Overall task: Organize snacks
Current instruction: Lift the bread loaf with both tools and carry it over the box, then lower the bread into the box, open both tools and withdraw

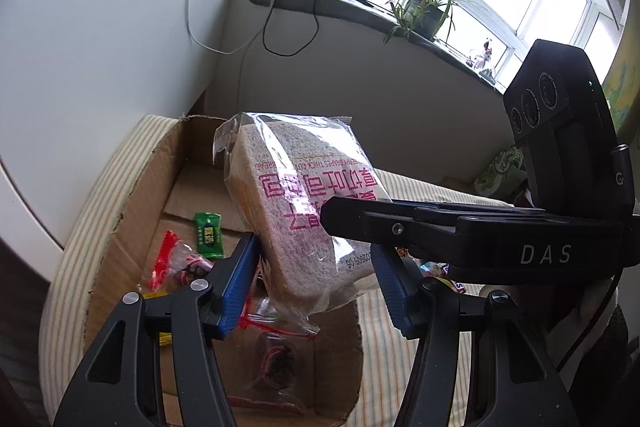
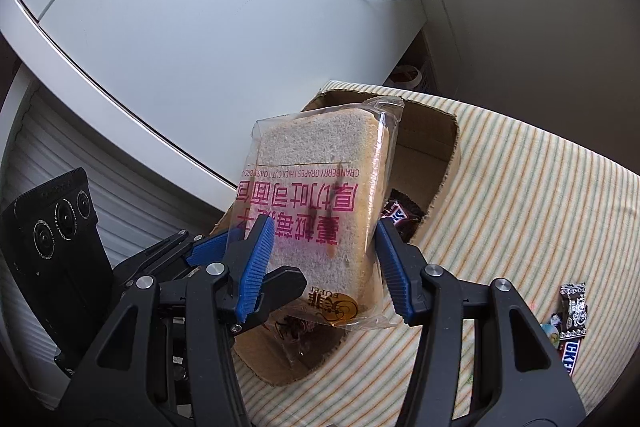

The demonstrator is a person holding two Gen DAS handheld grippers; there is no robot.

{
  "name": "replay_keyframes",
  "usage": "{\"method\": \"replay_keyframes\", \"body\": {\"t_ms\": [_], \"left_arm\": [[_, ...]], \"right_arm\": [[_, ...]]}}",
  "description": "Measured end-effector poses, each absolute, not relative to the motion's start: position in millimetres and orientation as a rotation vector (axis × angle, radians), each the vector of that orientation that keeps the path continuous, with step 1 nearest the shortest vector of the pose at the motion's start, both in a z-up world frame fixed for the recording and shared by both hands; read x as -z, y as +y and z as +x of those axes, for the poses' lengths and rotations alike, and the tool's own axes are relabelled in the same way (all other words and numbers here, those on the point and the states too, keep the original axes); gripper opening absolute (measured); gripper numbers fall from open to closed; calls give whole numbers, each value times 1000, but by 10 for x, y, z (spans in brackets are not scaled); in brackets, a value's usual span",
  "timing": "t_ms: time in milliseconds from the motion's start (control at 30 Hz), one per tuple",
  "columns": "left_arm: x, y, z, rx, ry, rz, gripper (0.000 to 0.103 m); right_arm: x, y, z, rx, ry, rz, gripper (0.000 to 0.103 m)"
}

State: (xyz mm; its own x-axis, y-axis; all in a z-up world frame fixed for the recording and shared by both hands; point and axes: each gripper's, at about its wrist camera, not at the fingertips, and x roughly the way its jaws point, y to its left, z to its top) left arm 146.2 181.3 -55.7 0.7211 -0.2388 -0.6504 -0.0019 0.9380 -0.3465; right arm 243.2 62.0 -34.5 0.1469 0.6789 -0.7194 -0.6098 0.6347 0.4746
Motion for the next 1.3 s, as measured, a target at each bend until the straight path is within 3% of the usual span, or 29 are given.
{"method": "replay_keyframes", "body": {"t_ms": [500, 1300], "left_arm": [[667, 2024, 1489, 25, 776, -318, 57], [396, 1773, 1129, 20, 723, -254, 57]], "right_arm": [[482, 801, 2543, -899, 1104, 85, 55], [180, 385, 2233, -884, 1020, 34, 55]]}}
